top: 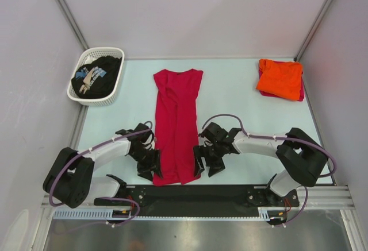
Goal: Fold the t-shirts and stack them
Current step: Grab the bottom of the folded rectangular tshirt with both arms, then fold the folded rectangular tshirt in 1/3 of the way
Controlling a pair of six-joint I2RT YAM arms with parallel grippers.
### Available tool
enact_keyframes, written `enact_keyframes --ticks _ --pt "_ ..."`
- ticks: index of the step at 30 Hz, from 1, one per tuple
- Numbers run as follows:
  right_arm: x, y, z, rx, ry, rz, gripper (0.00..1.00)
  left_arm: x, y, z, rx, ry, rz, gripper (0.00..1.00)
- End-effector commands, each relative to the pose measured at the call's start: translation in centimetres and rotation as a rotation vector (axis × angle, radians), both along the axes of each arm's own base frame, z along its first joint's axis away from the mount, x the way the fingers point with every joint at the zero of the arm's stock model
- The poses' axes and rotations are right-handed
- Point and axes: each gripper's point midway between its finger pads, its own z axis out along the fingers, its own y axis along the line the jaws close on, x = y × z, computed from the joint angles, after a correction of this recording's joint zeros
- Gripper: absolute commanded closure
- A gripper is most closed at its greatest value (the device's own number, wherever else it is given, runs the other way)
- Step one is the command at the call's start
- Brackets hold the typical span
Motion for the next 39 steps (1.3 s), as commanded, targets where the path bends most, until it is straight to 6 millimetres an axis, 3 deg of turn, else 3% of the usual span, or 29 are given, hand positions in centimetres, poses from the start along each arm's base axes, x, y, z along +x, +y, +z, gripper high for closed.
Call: enact_keyframes --ticks 1,2,3,6,7,8,12,19,22,26,31,39 --pt "1.3 1.3 -0.1 0.030 -0.042 0.011 0.24 1.0 -0.5 0.3 -0.018 -0.046 -0.026 0.55" --pt "1.4 1.6 0.1 0.037 -0.043 0.019 0.25 1.1 -0.5 0.2 -0.016 -0.045 -0.024 0.61" --pt "1.5 1.6 -0.1 0.030 -0.037 0.021 0.27 1.0 -0.5 0.2 -0.017 -0.043 -0.025 0.76" --pt "1.4 2.1 -0.2 0.049 -0.020 0.036 0.57 1.0 -0.4 0.0 -0.005 -0.034 -0.022 1.00" --pt "1.4 2.2 -0.2 0.052 -0.015 0.037 0.75 1.0 -0.4 0.0 -0.005 -0.030 -0.023 1.00" --pt "1.5 2.2 -0.2 0.055 -0.014 0.038 0.83 0.9 -0.4 -0.1 -0.003 -0.027 -0.023 1.00" --pt "1.8 2.5 0.2 0.064 -0.030 0.037 0.99 0.9 -0.2 -0.2 0.002 -0.028 -0.022 1.00" --pt "1.5 2.7 1.5 0.090 -0.012 0.069 1.00 1.4 -0.7 0.4 -0.021 -0.044 -0.021 1.00" --pt "1.9 3.4 2.7 0.117 -0.031 0.091 1.00 2.6 -1.5 1.6 -0.054 -0.088 -0.029 1.00" --pt "3.1 4.7 5.4 0.168 -0.087 0.114 1.00 5.1 -2.5 4.3 -0.095 -0.209 -0.056 1.00" --pt "4.5 5.5 7.0 0.184 -0.141 0.114 1.00 7.1 -2.7 6.6 -0.089 -0.315 -0.060 1.00" --pt "7.8 5.4 8.0 0.169 -0.208 0.074 1.00 9.6 -2.6 7.3 -0.030 -0.366 -0.068 1.00"
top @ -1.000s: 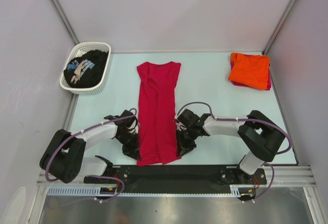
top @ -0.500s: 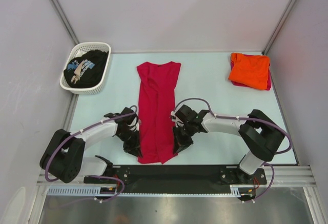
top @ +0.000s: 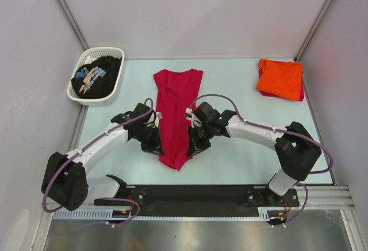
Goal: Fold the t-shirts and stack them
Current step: Fold the folded rectangular tshirt in 1/3 of the way
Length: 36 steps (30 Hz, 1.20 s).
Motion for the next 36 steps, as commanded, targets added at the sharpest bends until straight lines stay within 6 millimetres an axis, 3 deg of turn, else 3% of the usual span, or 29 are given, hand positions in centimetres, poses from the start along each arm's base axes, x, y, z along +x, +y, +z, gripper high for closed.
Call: enact_keyframes --ticks 1,6,13,22,25,26,27,28,29,31,32,33,36 --pt "3.1 -0.1 1.8 0.003 -0.095 -0.031 1.00 2.7 0.0 1.3 0.048 -0.078 -0.006 1.00" --pt "6.5 -0.3 2.2 -0.006 -0.161 -0.063 1.00 4.6 -0.6 0.7 0.081 -0.057 -0.009 1.00" --pt "10.7 0.1 1.7 -0.043 -0.217 -0.073 1.00 9.0 -1.6 1.0 0.110 -0.079 -0.013 1.00" --pt "15.9 -0.7 1.9 -0.065 -0.277 -0.114 1.00 14.5 -0.4 1.8 0.126 -0.106 0.047 1.00" --pt "17.4 -0.7 1.3 -0.078 -0.283 -0.112 0.98 15.8 -0.1 1.2 0.139 -0.096 0.053 0.97" --pt "17.5 -0.9 0.7 -0.102 -0.264 -0.109 0.92 15.9 -0.1 0.5 0.148 -0.075 0.048 0.78" --pt "18.2 -0.7 0.2 -0.109 -0.270 -0.100 0.84 16.3 0.0 0.6 0.161 -0.082 0.050 0.49" --pt "18.3 -0.8 -0.3 -0.124 -0.258 -0.098 0.74 16.4 0.0 0.3 0.168 -0.072 0.050 0.12" --pt "18.7 -0.9 -0.7 -0.137 -0.265 -0.104 0.47 16.7 0.2 -0.2 0.189 -0.062 0.053 0.01" --pt "19.7 -0.8 -1.4 -0.156 -0.286 -0.114 0.32 17.3 0.1 -0.2 0.191 -0.068 0.056 0.00" --pt "20.2 -0.8 -1.4 -0.163 -0.302 -0.120 0.13 18.0 0.0 -0.2 0.194 -0.074 0.059 0.00" --pt "20.8 -1.0 -1.7 -0.185 -0.319 -0.132 0.03 18.2 0.0 -0.2 0.198 -0.072 0.060 0.00" --pt "22.3 -1.2 -1.2 -0.200 -0.355 -0.171 0.00 19.5 0.0 0.6 0.202 -0.093 0.079 0.00"
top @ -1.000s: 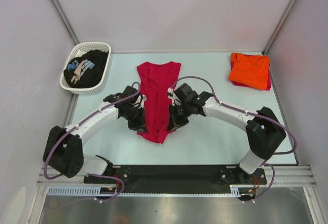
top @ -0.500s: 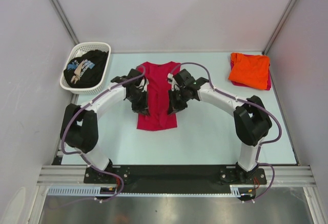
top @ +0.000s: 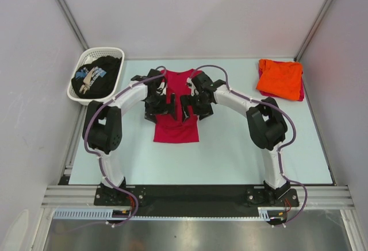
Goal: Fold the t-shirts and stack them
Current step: Fold the folded rectangular tshirt in 1/3 of the way
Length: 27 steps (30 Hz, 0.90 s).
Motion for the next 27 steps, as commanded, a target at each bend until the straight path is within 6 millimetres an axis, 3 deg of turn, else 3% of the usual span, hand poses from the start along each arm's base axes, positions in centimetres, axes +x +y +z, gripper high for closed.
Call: enact_keyframes --ticks 1,3,7,10,16,17,19,20,21,22,27 --pt "3.3 0.0 2.8 -0.005 -0.126 -0.048 0.00 2.8 0.1 2.5 0.001 -0.085 0.007 0.00" --pt "4.1 -0.2 3.9 0.001 -0.169 -0.077 0.00 3.6 0.3 3.4 -0.001 -0.114 0.023 0.00" --pt "3.9 -0.7 7.1 0.026 -0.228 -0.082 0.00 3.5 0.6 5.4 -0.009 -0.147 0.001 0.00" --pt "2.3 -1.6 7.1 0.020 -0.196 -0.073 0.00 1.7 0.8 6.3 -0.028 -0.138 -0.040 0.00" --pt "-2.2 -2.9 5.4 0.028 -0.046 -0.031 0.05 -4.2 2.2 3.7 -0.023 -0.016 -0.084 0.01" --pt "-3.0 -3.2 4.9 0.025 -0.024 -0.026 0.07 -4.4 1.8 3.7 -0.041 -0.028 -0.102 0.13" --pt "-3.6 -3.0 4.7 0.046 -0.001 -0.018 0.24 -5.7 0.7 3.6 -0.108 -0.009 -0.153 0.43" --pt "-3.9 -2.9 4.6 0.059 0.013 -0.010 0.38 -6.2 0.1 3.4 -0.119 -0.001 -0.178 0.78" --pt "-4.2 -2.6 4.0 0.073 0.033 -0.007 0.73 -6.6 -0.1 2.9 -0.116 0.017 -0.189 1.00" --pt "-4.4 -2.3 3.8 0.085 0.052 -0.003 0.83 -7.2 -0.1 2.3 -0.105 0.033 -0.198 1.00" --pt "-4.0 -0.8 3.0 0.138 0.085 0.015 0.83 -7.2 -1.1 0.4 -0.081 0.062 -0.221 1.00"
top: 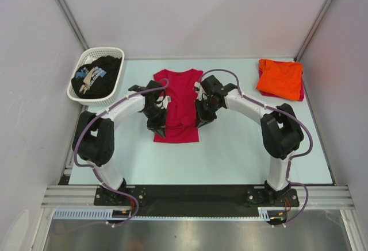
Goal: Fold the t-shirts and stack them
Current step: Fold the folded rectangular tshirt in 1/3 of the way
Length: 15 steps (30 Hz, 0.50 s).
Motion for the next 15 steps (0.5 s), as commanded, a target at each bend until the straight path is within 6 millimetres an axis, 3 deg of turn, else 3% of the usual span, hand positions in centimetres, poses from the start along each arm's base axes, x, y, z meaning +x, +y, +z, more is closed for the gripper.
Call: enact_keyframes --ticks 1,3,6,7,8,11,15 --pt "0.9 2.5 0.9 0.110 0.013 0.027 0.87 1.0 -1.8 -0.7 -0.051 -0.025 -0.038 1.00" --pt "1.1 3.2 0.8 0.133 0.024 0.044 1.00 1.5 -2.2 -1.1 -0.059 -0.013 -0.035 1.00" --pt "2.0 4.6 0.7 0.161 0.032 0.066 1.00 3.0 -2.8 -1.5 -0.051 -0.019 -0.022 1.00" --pt "1.9 4.9 -0.2 0.159 0.064 0.078 1.00 3.8 -3.1 -1.4 -0.055 -0.029 -0.015 1.00" --pt "2.4 5.6 0.5 0.173 0.051 0.089 1.00 4.2 -3.3 -1.8 -0.052 -0.022 -0.013 1.00" --pt "2.8 6.8 0.1 0.171 0.065 0.123 1.00 5.8 -4.1 -2.1 -0.058 -0.033 0.004 1.00" --pt "3.6 7.1 0.1 0.147 0.053 0.119 1.00 7.8 -5.0 -2.5 -0.063 -0.049 0.020 1.00"
